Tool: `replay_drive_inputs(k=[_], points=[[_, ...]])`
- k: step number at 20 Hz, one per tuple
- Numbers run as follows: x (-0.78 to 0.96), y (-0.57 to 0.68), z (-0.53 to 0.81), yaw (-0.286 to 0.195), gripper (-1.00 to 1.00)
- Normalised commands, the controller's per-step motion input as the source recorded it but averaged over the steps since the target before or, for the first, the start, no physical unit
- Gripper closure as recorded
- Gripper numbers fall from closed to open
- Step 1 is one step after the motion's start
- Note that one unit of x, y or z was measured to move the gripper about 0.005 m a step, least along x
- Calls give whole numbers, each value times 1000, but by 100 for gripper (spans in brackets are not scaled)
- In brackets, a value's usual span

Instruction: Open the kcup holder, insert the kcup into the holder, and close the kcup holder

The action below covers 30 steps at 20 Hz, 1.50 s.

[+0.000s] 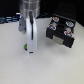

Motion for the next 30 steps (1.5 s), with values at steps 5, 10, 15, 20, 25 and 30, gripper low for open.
replay_drive_inputs(k=[5, 10, 15, 20, 25, 30], points=[[-9, -165, -335, -244, -100], [-146, 21, -64, -55, -100], [-78, -6, -32, -3, -100], [-100, 12, 83, -9, -100], [-133, 10, 64, -12, -100], [-319, 69, 43, -23, -100]])
